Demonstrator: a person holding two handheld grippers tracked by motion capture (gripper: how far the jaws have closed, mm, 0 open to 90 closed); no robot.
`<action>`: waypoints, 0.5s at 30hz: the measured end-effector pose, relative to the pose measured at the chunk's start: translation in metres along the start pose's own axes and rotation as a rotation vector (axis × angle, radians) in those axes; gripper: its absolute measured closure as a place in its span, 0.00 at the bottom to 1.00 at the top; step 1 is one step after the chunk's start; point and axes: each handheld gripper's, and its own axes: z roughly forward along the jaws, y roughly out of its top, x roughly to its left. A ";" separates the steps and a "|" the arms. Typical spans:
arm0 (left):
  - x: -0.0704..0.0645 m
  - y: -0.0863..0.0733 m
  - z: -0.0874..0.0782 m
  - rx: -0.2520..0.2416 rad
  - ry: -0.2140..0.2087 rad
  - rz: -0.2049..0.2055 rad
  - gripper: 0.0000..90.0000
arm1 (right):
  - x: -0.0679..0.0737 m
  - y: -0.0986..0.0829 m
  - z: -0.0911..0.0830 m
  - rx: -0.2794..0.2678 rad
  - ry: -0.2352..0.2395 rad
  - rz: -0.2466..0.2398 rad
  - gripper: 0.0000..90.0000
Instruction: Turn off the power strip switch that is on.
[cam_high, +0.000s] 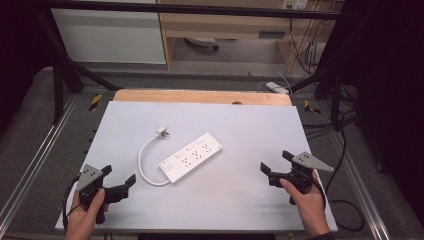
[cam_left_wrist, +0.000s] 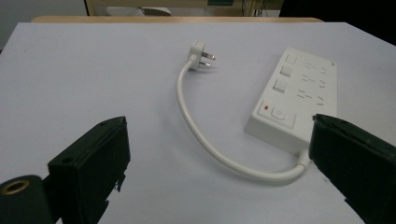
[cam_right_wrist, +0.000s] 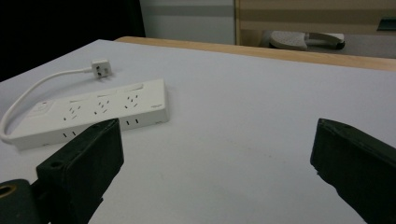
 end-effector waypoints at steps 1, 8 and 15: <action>0.000 0.000 0.000 -0.002 0.001 0.000 0.06 | 0.003 0.003 0.002 0.010 0.001 -0.008 0.04; -0.001 -0.001 0.000 0.004 -0.003 0.001 0.06 | 0.010 0.008 0.007 0.034 0.025 -0.006 0.05; -0.002 -0.002 0.002 0.010 -0.008 -0.002 0.06 | 0.010 0.014 0.010 0.034 0.031 0.002 0.06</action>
